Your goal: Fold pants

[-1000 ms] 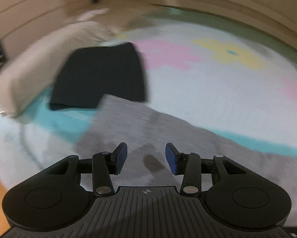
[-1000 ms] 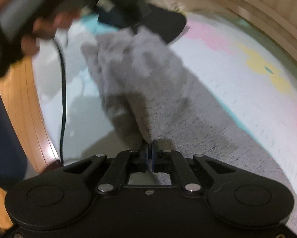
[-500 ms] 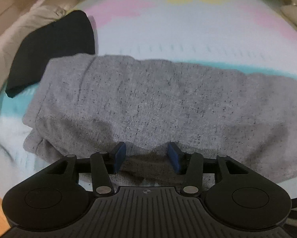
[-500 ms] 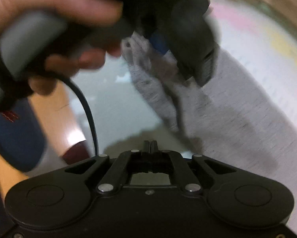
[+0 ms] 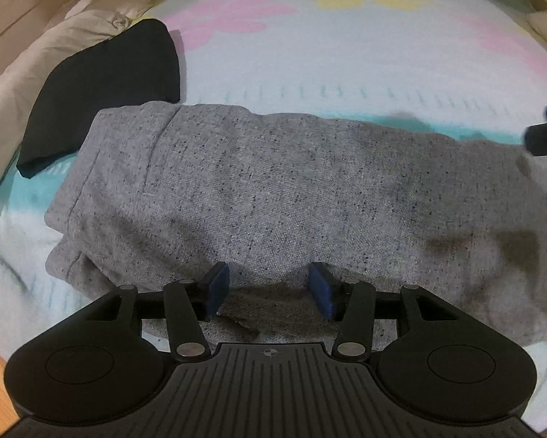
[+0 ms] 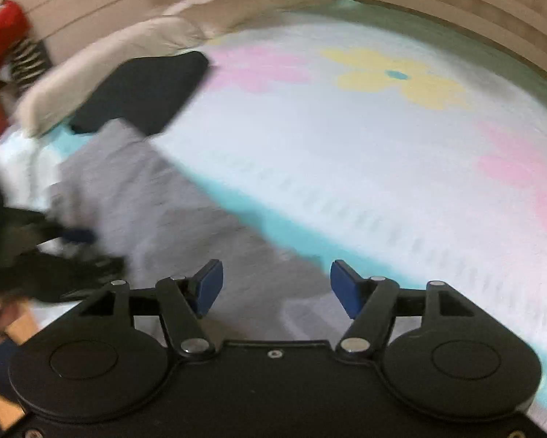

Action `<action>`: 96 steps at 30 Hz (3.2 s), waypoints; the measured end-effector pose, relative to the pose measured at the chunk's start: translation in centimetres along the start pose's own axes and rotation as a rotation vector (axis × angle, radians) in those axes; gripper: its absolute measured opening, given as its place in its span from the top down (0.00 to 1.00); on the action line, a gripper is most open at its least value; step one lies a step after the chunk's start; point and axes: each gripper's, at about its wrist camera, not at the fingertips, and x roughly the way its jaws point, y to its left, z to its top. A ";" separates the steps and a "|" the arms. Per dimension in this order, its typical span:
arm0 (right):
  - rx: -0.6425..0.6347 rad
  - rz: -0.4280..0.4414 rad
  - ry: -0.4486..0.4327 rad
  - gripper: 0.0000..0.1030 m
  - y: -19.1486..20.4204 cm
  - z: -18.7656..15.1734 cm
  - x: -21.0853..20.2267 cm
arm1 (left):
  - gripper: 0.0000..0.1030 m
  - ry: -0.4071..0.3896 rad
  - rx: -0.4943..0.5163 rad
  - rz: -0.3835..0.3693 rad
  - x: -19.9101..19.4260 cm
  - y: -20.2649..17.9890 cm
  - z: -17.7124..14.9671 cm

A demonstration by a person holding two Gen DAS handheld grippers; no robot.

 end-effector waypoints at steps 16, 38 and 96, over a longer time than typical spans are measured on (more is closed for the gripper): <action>0.138 0.413 0.189 0.80 -2.7 0.6 7.8 | 0.54 -0.012 -0.067 -0.046 -0.6 0.8 0.7; -0.802 -0.166 -0.168 0.82 13.7 -12.4 0.6 | 0.53 -0.035 -0.046 -0.037 0.2 -0.3 3.5; -0.112 0.150 -0.144 0.91 6.6 1.5 -0.1 | 0.52 -0.249 -0.138 -0.041 -2.6 3.1 -0.2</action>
